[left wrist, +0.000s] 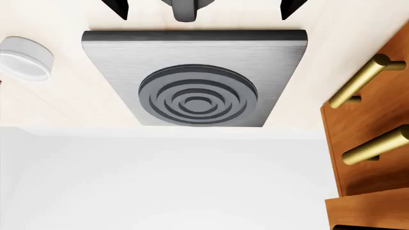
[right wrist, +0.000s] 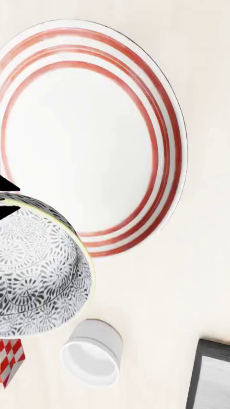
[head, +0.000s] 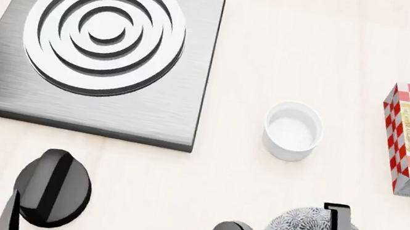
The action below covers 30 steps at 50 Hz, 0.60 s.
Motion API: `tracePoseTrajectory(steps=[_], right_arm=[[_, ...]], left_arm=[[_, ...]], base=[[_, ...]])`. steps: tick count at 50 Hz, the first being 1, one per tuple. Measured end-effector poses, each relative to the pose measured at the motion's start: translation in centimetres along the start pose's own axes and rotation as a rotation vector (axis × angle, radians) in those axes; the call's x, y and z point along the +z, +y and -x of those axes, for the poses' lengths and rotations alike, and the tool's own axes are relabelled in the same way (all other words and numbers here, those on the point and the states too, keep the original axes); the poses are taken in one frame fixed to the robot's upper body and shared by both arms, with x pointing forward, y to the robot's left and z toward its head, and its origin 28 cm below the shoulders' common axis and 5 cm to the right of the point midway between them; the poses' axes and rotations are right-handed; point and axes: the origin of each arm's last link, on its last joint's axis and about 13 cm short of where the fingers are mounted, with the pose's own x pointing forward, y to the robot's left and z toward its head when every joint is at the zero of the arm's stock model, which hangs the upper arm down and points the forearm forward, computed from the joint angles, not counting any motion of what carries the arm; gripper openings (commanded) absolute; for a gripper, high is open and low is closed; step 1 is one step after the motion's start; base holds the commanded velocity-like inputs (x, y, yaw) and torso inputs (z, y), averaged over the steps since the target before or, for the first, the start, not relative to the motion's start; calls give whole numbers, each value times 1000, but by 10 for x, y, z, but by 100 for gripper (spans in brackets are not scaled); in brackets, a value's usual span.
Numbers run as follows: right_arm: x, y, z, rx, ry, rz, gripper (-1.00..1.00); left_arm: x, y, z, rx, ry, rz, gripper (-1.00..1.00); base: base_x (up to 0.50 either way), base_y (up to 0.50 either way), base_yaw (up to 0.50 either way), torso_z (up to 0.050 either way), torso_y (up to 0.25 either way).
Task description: Pick the akita bowl on the ramekin and place it on the plate.
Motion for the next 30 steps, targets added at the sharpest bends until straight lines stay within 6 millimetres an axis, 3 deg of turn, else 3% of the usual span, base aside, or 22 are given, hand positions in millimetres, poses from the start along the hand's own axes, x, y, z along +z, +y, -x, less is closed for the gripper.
tracePoseTrajectory(steps=[30], right_arm=[[-1,33,-19,71,-31,-19,-100]], left_arm=[[0,0,0,1,1,2,100]], base=[[0,0,0,0,0]])
